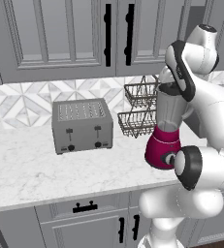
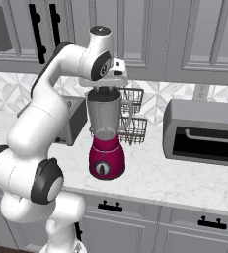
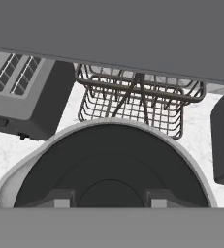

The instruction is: Close the lid blender by securely placing the lid on top.

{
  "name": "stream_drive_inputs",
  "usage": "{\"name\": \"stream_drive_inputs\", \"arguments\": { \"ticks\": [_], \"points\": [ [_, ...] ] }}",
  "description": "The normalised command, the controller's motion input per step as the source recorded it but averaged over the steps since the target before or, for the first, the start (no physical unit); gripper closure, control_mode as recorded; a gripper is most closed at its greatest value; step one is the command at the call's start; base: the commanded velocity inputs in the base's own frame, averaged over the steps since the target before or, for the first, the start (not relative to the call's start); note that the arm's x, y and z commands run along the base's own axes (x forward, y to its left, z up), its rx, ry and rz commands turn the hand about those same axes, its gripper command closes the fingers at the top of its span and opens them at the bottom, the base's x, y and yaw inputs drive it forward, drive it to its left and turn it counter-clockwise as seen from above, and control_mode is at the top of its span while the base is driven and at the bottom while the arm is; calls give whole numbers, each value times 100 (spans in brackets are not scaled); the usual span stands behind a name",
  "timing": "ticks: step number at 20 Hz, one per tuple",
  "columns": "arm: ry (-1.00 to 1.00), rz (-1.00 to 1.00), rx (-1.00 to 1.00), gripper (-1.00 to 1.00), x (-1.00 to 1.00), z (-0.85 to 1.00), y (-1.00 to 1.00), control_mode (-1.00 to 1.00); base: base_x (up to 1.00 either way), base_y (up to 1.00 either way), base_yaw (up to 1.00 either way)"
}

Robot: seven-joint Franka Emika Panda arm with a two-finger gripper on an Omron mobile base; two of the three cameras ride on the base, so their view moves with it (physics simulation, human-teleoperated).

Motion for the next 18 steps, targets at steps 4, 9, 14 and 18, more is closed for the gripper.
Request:
{"name": "stream_drive_inputs", "arguments": {
  "ticks": [4,9,14,18],
  "points": [
    [0,0,0,-100,0,-36,0,-100,0,0,0],
    [0,0,0,-100,-3,-25,0,-100,0,0,0],
    [2,0,0,-100,-27,-19,-5,-100,0,0,0],
    [6,0,0,-100,-59,-11,-13,-100,0,0,0]
  ]
}}
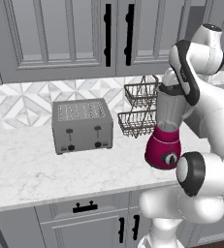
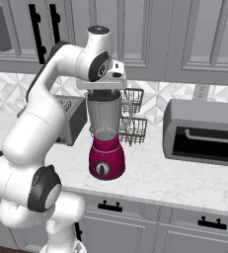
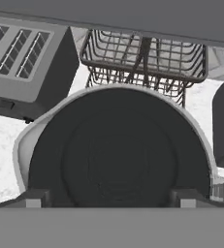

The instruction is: Close the lid blender by securely placing the lid on top.

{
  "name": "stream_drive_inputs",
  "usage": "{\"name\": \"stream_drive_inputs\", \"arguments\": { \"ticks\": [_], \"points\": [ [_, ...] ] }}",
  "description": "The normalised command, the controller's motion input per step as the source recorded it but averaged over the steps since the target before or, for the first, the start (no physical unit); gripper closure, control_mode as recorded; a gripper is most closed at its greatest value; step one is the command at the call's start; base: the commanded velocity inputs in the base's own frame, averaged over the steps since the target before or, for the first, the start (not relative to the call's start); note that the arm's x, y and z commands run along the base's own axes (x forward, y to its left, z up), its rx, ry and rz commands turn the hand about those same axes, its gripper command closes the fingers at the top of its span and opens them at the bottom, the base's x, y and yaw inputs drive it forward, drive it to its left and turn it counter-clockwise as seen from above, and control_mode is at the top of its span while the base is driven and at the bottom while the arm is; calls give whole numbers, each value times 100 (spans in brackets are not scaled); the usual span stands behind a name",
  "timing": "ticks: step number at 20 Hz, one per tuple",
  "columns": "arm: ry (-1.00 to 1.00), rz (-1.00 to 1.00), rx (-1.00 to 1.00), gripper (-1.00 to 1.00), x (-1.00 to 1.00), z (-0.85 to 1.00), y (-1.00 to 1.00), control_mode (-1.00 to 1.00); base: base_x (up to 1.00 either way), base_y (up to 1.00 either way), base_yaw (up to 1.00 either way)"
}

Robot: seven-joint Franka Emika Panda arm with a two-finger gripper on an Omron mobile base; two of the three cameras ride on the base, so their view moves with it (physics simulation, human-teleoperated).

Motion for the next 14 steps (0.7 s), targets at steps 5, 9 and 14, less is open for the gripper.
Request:
{"name": "stream_drive_inputs", "arguments": {
  "ticks": [5,9,14],
  "points": [
    [8,-1,0,-100,-87,-3,-27,-100,0,0,0],
    [1,-5,0,-100,-100,0,-41,-100,0,0,0],
    [-4,-1,8,-100,-43,-1,-43,-100,0,0,0]
  ]
}}
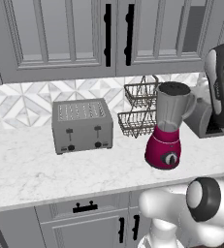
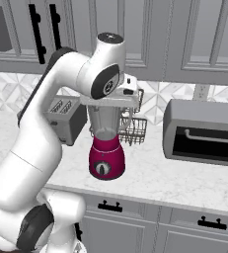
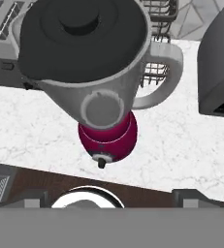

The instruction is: Close the lid blender by securely placing the lid on top.

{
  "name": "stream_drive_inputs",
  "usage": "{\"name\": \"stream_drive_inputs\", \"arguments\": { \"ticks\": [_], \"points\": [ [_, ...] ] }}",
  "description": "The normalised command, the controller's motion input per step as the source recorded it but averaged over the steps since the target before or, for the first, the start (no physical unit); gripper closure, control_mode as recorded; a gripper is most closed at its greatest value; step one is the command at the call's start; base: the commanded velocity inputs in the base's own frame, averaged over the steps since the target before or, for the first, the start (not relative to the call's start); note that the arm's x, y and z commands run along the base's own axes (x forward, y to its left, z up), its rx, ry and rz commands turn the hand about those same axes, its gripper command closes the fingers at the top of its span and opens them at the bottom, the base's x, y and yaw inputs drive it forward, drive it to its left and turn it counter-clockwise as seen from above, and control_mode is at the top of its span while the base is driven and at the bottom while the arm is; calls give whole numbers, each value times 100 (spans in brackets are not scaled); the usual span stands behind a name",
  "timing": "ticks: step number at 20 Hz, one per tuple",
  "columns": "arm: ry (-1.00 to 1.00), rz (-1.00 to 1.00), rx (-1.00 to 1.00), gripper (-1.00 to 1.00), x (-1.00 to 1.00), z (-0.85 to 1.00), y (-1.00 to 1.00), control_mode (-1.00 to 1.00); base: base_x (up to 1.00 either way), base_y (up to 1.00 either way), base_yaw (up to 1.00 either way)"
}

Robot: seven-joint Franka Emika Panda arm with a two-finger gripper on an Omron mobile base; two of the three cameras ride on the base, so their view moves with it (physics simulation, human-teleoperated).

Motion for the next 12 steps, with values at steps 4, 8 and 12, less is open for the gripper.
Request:
{"name": "stream_drive_inputs", "arguments": {
  "ticks": [4,8,12],
  "points": [
    [-11,3,13,-100,-28,-11,-52,-100,0,0,0],
    [-10,3,10,-100,-25,-10,-45,-100,0,0,0],
    [-3,0,6,-100,-7,-8,-36,-100,0,0,0]
  ]
}}
